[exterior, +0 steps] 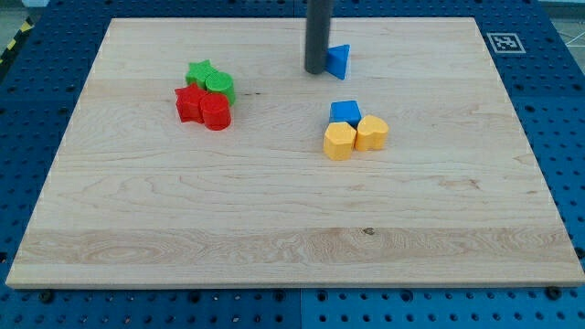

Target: Slide the blue triangle towards the group of the blocks

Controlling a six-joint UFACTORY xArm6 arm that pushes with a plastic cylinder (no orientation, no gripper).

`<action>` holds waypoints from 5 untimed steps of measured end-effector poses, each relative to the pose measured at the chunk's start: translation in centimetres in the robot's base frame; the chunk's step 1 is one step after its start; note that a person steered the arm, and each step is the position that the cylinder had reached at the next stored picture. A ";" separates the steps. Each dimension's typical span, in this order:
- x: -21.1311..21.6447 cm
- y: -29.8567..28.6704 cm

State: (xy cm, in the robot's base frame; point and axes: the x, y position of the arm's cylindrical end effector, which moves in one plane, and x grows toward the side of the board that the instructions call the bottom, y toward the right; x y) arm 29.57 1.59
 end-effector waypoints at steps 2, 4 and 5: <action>-4.9 3.4; -0.9 3.1; 0.2 4.9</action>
State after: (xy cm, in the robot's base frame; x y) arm 29.78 6.50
